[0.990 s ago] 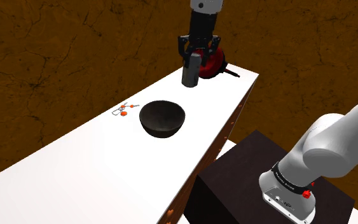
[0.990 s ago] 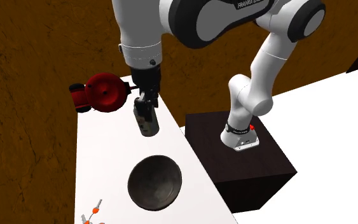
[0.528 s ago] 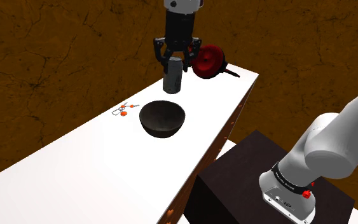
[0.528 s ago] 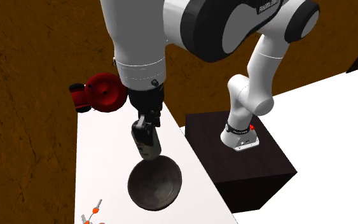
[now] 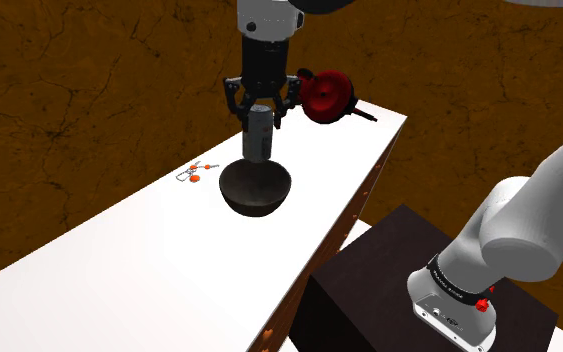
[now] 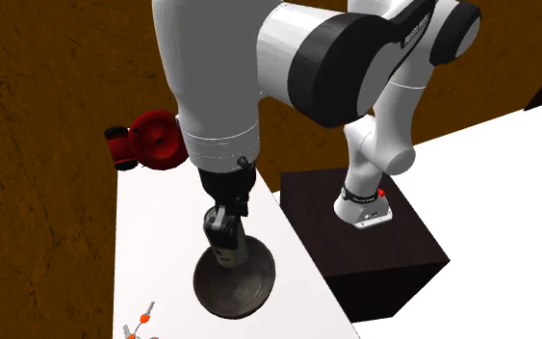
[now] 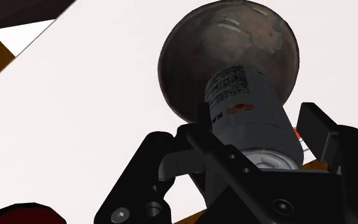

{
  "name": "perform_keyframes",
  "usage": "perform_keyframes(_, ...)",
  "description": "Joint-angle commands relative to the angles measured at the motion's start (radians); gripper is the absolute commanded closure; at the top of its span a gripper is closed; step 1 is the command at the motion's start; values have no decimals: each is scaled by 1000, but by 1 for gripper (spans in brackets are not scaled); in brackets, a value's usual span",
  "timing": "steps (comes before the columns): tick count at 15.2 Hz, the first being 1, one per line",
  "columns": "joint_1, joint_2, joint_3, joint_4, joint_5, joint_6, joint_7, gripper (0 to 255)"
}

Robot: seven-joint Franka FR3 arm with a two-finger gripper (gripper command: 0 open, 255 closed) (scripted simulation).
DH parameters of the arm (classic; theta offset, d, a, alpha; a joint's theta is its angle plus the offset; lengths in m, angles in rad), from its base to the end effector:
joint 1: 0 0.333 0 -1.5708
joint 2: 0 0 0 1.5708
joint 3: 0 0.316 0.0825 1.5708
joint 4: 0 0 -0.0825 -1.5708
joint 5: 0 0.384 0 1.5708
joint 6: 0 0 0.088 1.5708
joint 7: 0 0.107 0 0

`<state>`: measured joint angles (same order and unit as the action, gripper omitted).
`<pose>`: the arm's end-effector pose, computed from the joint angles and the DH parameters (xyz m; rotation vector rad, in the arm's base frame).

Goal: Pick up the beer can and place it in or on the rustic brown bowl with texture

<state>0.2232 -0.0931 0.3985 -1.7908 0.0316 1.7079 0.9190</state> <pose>0.4285 0.3206 0.5783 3.1043 -0.4740 0.0086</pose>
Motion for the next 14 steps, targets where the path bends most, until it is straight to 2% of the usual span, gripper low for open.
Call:
perform_keyframes(1, 1, 1, 1, -26, 0, 27, 1, 255)
perform_keyframes(14, 3, 8, 5, -186, -2, 195, 3, 255)
